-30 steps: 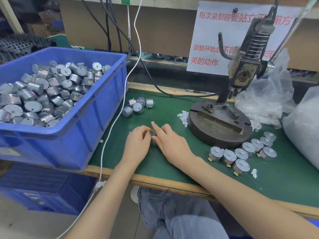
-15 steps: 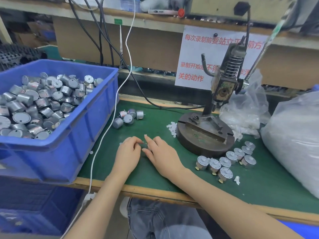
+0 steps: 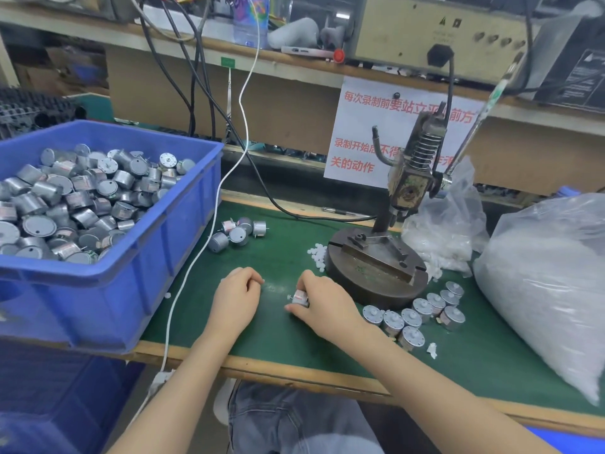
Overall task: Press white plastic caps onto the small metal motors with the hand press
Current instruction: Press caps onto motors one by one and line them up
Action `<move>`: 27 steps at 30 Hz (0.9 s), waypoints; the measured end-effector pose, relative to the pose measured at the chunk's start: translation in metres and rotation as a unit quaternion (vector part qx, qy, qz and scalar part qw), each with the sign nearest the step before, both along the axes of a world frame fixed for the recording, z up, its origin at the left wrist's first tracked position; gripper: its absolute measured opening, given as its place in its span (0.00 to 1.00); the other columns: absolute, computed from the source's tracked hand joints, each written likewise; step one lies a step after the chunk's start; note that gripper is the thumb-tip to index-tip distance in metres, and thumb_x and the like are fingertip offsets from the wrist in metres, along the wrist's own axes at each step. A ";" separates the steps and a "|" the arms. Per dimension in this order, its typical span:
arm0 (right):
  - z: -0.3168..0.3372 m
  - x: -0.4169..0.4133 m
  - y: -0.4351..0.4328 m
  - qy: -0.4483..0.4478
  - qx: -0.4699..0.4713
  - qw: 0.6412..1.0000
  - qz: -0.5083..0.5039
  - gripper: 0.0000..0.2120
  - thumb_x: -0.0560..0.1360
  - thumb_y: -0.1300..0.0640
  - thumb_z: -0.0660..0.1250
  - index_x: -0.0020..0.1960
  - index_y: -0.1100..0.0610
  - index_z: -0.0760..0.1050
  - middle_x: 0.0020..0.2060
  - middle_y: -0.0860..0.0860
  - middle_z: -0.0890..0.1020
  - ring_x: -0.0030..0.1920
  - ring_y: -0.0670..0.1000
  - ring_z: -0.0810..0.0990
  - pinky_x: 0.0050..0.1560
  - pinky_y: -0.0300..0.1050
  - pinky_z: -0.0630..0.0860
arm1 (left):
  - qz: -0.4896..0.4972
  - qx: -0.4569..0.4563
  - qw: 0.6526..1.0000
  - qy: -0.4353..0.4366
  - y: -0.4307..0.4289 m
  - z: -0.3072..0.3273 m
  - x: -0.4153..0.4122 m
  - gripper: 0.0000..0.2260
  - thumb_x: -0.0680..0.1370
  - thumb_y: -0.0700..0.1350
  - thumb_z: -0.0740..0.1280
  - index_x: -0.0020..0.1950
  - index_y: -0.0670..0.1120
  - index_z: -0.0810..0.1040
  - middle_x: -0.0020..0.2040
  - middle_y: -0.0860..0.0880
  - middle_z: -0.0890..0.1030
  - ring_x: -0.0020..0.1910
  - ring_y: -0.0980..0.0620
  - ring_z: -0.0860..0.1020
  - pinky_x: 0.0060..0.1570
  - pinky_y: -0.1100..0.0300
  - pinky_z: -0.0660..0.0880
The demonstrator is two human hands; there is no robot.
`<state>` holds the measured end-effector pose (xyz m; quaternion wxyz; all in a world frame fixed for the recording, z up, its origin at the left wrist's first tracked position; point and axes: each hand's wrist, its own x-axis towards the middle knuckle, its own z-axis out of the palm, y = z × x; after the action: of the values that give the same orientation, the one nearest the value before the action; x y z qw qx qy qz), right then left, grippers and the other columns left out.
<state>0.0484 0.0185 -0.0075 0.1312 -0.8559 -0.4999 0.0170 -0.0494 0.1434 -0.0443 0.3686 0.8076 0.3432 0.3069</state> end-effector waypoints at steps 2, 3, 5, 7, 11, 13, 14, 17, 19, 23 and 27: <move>0.003 0.005 -0.004 0.023 -0.023 0.999 -0.004 0.21 0.74 0.48 0.67 0.60 0.58 0.67 0.54 0.55 0.76 0.57 0.57 0.72 0.50 0.48 0.69 | 0.001 -0.002 1.000 -0.001 0.000 -0.001 0.000 0.10 0.75 0.33 0.59 0.43 0.43 0.79 0.40 0.52 0.74 0.43 0.50 0.73 0.43 0.59 0.65; 0.005 0.008 -0.006 0.029 -0.036 0.999 -0.004 0.23 0.74 0.48 0.68 0.63 0.58 0.67 0.57 0.55 0.76 0.59 0.56 0.72 0.52 0.48 0.69 | 0.001 -0.001 1.000 -0.001 0.001 -0.001 0.000 0.10 0.75 0.33 0.59 0.43 0.43 0.78 0.40 0.53 0.74 0.43 0.50 0.73 0.43 0.60 0.65; 0.006 0.013 -0.009 0.024 -0.047 0.999 -0.001 0.26 0.73 0.48 0.68 0.67 0.57 0.67 0.59 0.55 0.75 0.61 0.55 0.71 0.56 0.46 0.68 | 0.002 0.001 1.000 0.001 0.001 -0.002 0.001 0.10 0.75 0.34 0.59 0.42 0.43 0.78 0.40 0.53 0.73 0.42 0.50 0.72 0.43 0.59 0.65; 0.008 0.022 -0.013 0.009 -0.013 1.000 -0.011 0.23 0.74 0.49 0.67 0.65 0.57 0.70 0.57 0.55 0.75 0.61 0.54 0.71 0.56 0.43 0.66 | 0.001 0.001 1.000 0.005 0.001 -0.002 0.002 0.10 0.75 0.34 0.59 0.42 0.43 0.78 0.38 0.55 0.72 0.42 0.50 0.72 0.43 0.59 0.64; 0.023 0.052 -0.024 0.031 0.140 0.985 -0.101 0.16 0.74 0.51 0.67 0.60 0.57 0.75 0.53 0.53 0.76 0.55 0.51 0.74 0.49 0.40 0.64 | 0.001 0.007 1.000 0.006 0.001 -0.001 0.002 0.10 0.75 0.34 0.59 0.42 0.43 0.78 0.38 0.55 0.72 0.41 0.50 0.72 0.44 0.58 0.65; 0.030 0.070 -0.029 0.020 0.195 0.971 -0.137 0.14 0.74 0.51 0.68 0.57 0.56 0.76 0.50 0.51 0.76 0.46 0.48 0.73 0.45 0.39 0.63 | 0.003 0.010 1.000 0.006 0.001 0.000 0.002 0.10 0.75 0.34 0.59 0.41 0.43 0.78 0.38 0.55 0.72 0.40 0.51 0.71 0.43 0.58 0.65; 0.032 0.078 -0.033 0.005 0.210 0.966 -0.149 0.14 0.74 0.51 0.68 0.56 0.57 0.76 0.48 0.51 0.76 0.44 0.47 0.71 0.44 0.40 0.63 | 0.004 0.011 1.000 0.004 0.001 -0.001 0.002 0.10 0.75 0.34 0.59 0.41 0.43 0.78 0.38 0.55 0.72 0.39 0.52 0.71 0.42 0.58 0.65; 0.032 0.100 -0.040 -0.031 0.226 0.958 -0.176 0.13 0.74 0.52 0.69 0.54 0.58 0.77 0.47 0.53 0.78 0.46 0.51 0.75 0.46 0.43 0.68 | 0.010 0.007 1.000 0.001 0.001 -0.001 0.002 0.10 0.75 0.34 0.59 0.41 0.44 0.78 0.37 0.56 0.72 0.38 0.53 0.71 0.37 0.60 0.62; 0.028 0.111 -0.042 -0.051 0.222 0.954 -0.196 0.13 0.73 0.51 0.69 0.54 0.59 0.78 0.47 0.54 0.80 0.50 0.54 0.76 0.52 0.48 0.70 | 0.009 0.008 1.000 0.003 0.002 -0.002 0.003 0.10 0.74 0.33 0.59 0.40 0.44 0.78 0.38 0.56 0.73 0.38 0.55 0.71 0.37 0.61 0.62; 0.016 0.122 -0.041 -0.056 0.233 0.941 -0.239 0.15 0.74 0.49 0.68 0.54 0.58 0.77 0.48 0.54 0.80 0.53 0.57 0.73 0.55 0.50 0.67 | 0.007 0.011 1.000 -0.001 0.003 -0.004 0.003 0.11 0.74 0.33 0.59 0.40 0.45 0.77 0.38 0.55 0.74 0.38 0.58 0.71 0.34 0.69 0.63; 0.009 0.132 -0.039 -0.053 0.234 0.938 -0.249 0.17 0.74 0.49 0.68 0.58 0.59 0.76 0.55 0.58 0.77 0.57 0.58 0.71 0.58 0.50 0.65 | 0.007 0.015 1.000 0.004 0.004 -0.004 0.003 0.11 0.75 0.34 0.59 0.40 0.46 0.77 0.39 0.55 0.74 0.38 0.58 0.71 0.34 0.69 0.63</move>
<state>0.1800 -0.0200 0.0011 0.3007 -0.8980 -0.2667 -0.1791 -0.0464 0.1470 -0.0485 0.3531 0.8116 0.3461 0.3111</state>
